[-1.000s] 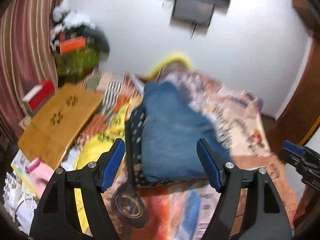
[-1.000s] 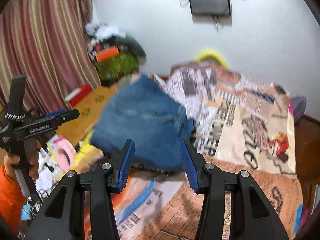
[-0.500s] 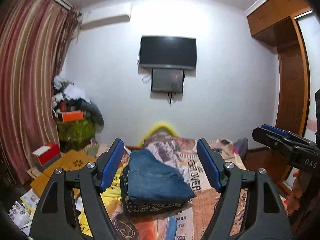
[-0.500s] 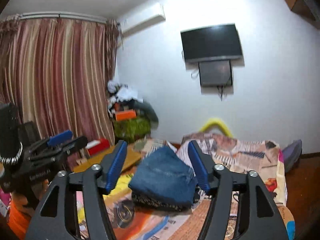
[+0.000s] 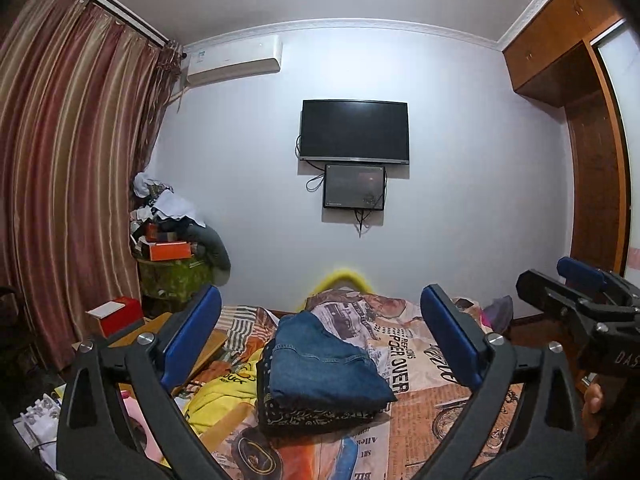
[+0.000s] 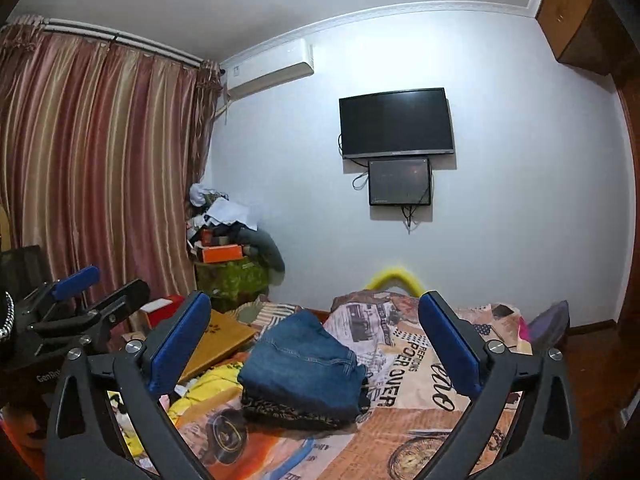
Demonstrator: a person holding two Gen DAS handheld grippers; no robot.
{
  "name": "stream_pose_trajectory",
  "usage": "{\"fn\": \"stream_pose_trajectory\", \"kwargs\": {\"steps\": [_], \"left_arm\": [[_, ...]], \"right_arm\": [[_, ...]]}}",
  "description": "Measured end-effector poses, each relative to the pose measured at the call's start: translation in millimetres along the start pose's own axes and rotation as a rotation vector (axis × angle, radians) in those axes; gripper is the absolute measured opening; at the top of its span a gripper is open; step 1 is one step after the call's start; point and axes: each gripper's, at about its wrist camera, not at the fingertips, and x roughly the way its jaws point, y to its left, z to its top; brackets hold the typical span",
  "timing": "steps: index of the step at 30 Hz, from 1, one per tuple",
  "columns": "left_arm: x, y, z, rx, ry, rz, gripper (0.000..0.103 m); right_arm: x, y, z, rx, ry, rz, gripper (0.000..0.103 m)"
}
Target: Fold large clothes
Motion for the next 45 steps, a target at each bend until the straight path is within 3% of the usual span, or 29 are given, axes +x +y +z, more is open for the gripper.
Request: {"fn": "stream_pose_trajectory", "kwargs": {"steps": [14, 45], "left_arm": [[-9, -7, -5, 0.016, -0.01, 0.014, 0.102], [20, -3, -22, 0.008, 0.046, 0.02, 0.103]], "right_arm": [[-5, -1, -7, 0.01, 0.027, 0.002, 0.103], [1, -5, -12, 0.009, 0.074, -0.018, 0.103]]}}
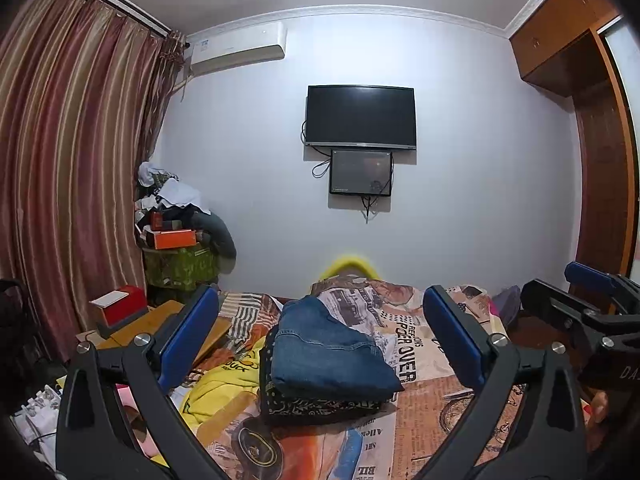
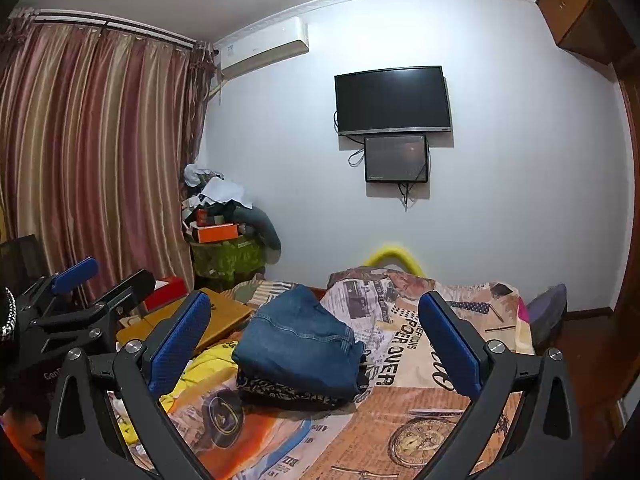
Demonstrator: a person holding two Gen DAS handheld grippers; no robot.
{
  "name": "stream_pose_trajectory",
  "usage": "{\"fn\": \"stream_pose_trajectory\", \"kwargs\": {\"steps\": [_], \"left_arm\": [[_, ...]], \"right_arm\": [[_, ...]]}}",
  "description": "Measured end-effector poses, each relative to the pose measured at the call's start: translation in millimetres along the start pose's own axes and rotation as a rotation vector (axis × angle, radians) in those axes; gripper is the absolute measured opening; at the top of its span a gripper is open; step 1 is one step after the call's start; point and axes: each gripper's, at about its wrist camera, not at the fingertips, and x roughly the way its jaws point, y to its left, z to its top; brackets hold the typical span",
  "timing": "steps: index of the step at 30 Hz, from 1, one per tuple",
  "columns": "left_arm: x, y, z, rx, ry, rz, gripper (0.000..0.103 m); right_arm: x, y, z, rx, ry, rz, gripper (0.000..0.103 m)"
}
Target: Fold large clothes
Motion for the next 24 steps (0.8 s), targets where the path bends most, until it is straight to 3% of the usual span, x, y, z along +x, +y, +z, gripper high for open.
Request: {"fn": "stream_pose_trajectory", "kwargs": {"steps": [24], "left_arm": [[5.5, -3.0, -7.6, 0.005, 0.028, -0.042, 0.103]], "right_arm": [[0.7, -7.4, -1.4, 0.022, 0.003, -0.011, 0.103]]}}
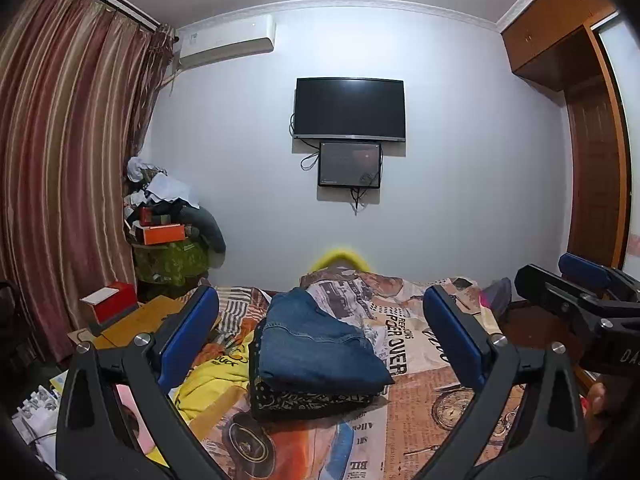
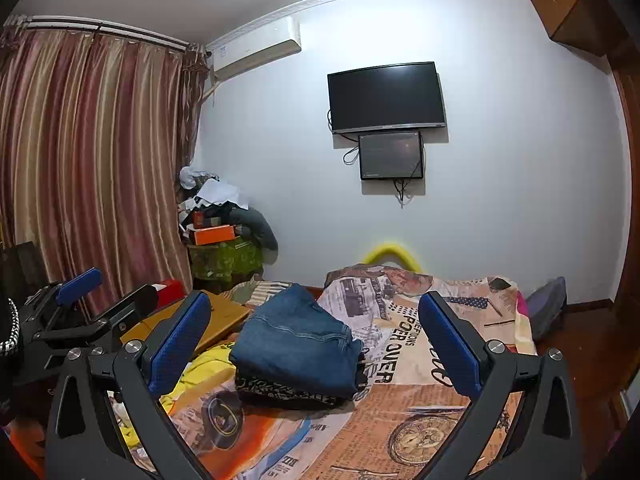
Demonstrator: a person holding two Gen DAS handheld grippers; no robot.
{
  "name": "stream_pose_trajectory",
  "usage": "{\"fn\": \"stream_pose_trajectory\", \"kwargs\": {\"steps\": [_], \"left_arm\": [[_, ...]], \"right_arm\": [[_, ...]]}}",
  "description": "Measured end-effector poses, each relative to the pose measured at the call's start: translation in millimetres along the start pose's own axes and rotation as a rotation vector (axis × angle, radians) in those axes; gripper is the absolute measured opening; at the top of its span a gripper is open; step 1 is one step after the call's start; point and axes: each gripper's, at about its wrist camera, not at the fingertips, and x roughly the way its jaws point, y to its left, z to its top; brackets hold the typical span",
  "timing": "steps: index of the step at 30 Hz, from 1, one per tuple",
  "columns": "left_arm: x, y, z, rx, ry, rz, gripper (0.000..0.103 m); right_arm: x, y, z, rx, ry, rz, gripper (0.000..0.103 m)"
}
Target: Fold large clothes
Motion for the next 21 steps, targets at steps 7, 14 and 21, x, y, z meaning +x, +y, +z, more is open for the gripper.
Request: {"fn": "stream_pose_trajectory", "kwargs": {"steps": [7, 14, 21], "left_arm": [[3, 2, -3, -0.011, 0.012, -0.004, 0.103], [7, 6, -7, -0.012, 0.027, 0.006, 0.103], [15, 20, -13, -0.054, 0.058, 0.012, 0.103]], "right_arm": [[3, -1, -1, 0.008, 0.009, -0.006, 0.103], [8, 1, -3, 0.008, 0.021, -0.007, 0.103], [14, 3, -7, 0.004, 0.037, -0.006, 0.103]]}}
